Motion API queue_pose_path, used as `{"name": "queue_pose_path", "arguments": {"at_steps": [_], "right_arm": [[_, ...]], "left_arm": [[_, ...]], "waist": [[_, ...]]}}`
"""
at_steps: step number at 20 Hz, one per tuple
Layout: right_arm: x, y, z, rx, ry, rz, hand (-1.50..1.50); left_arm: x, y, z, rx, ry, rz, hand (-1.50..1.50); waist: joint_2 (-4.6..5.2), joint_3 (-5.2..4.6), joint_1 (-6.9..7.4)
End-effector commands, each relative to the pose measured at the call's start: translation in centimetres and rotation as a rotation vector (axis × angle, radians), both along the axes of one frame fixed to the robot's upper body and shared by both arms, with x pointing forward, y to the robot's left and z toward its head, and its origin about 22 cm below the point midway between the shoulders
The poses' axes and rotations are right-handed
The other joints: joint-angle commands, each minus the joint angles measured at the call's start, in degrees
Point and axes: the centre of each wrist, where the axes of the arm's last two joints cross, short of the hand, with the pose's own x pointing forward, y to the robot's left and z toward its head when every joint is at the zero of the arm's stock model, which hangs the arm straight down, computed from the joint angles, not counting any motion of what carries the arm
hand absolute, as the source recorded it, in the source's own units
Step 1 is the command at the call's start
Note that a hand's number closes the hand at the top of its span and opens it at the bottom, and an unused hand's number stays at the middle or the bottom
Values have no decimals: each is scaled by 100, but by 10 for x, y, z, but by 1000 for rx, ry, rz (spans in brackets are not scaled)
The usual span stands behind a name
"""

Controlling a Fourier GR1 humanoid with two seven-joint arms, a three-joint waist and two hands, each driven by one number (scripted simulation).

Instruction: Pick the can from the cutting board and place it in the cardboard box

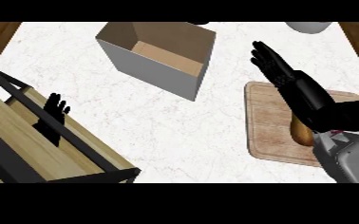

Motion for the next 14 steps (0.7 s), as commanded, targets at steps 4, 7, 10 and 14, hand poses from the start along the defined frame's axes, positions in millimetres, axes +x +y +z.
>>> {"name": "queue_pose_path", "arguments": {"at_steps": [4,7,10,14], "right_arm": [[-1,-93,73,-57,-244,-413,-150],[-10,-153,84,-432,-184,-627,-150],[-26,-186,84,-378,-226,-748,-150],[-47,-204,83,-552,-300,-639,-150]], "left_arm": [[31,11,49,273,-183,-188,0],[28,13,64,367,-226,-292,0],[28,7,61,406,-262,-357,0],[33,-13,69,415,-290,-415,0]], "waist": [[-312,100,-755],[-367,83,-1164],[-287,117,-1015],[-276,124,-841]]}}
